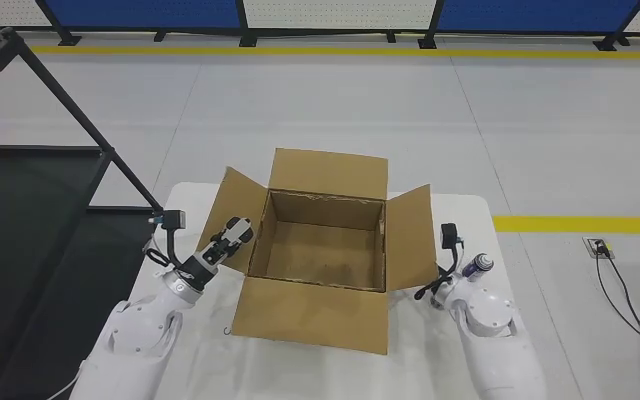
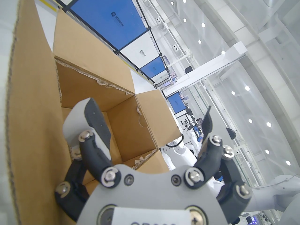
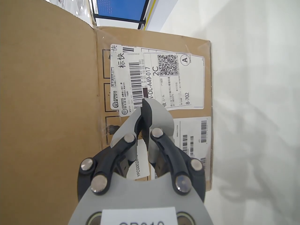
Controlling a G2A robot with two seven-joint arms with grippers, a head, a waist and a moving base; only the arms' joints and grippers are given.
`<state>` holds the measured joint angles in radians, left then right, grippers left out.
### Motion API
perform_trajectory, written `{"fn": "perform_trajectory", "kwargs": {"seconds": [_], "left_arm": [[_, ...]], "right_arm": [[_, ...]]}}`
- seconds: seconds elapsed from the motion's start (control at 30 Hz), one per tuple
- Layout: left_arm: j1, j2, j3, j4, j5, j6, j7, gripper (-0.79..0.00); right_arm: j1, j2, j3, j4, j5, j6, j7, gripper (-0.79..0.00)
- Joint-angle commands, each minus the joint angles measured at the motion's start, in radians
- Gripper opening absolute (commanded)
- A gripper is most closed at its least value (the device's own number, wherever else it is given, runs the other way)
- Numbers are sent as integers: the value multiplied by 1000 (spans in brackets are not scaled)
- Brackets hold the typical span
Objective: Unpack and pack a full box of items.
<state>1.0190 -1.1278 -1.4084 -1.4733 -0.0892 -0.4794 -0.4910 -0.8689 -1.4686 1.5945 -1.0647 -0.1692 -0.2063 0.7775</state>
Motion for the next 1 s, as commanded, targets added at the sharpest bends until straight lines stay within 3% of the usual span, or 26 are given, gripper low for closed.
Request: {"fn": "perform_trajectory", "kwargs": {"seconds": [0.0, 0.33, 0.73, 0.8, 0.87, 0.97], "left_arm": [[5, 1, -4, -3, 1, -1, 2, 0], [17, 2, -11, -7, -3, -6, 4, 0], [4, 0, 3, 1, -7, -6, -12, 0], [3, 0, 4, 4, -8, -8, -12, 0], [2, -1, 6, 5, -9, -8, -14, 0], [-1, -1, 10, 4, -7, -5, -14, 0]], "right_arm": [[11, 2, -12, 12, 2, -3, 1, -785], [0, 22, -11, -28, -26, -7, -45, -785], [-326, 73, 158, -591, -132, 115, -70, -782], [-383, 79, 173, -678, -172, 149, -68, -545], [-424, 84, 183, -743, -214, 182, -67, -459], [-478, 90, 182, -831, -294, 234, -67, -397]]}}
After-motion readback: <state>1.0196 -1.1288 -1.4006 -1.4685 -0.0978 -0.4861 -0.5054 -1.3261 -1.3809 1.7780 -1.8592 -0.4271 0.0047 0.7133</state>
